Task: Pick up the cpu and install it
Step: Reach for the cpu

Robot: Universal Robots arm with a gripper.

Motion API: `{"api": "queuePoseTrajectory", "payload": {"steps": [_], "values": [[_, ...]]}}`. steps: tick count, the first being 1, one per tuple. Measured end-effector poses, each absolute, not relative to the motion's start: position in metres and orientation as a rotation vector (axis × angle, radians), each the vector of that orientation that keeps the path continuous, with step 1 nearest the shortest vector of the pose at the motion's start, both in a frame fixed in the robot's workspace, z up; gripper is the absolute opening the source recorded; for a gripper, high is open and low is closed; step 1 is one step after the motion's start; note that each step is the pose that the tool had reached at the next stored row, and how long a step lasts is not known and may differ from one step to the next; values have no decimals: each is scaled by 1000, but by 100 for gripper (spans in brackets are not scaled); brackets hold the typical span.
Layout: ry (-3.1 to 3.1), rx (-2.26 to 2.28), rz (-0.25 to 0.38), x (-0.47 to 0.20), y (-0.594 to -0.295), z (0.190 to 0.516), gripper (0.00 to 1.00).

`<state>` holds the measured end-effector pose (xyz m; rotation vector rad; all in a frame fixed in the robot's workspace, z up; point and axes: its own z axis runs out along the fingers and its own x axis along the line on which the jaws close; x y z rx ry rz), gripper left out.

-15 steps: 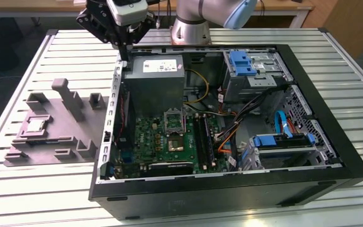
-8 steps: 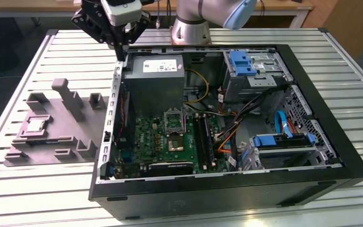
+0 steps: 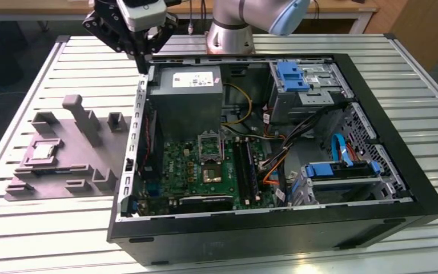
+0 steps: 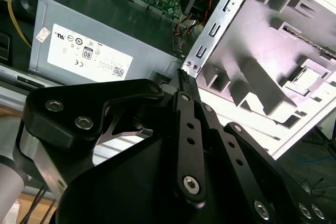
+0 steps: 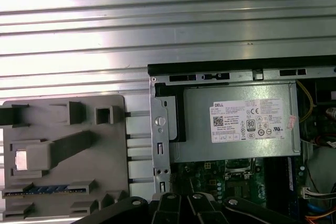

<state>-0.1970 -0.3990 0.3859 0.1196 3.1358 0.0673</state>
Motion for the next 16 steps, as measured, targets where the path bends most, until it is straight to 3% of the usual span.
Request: {"api": "queuePoseTrajectory", "payload": {"steps": [16], "values": [[3136,120,67,-207,-399,386,11]]}}
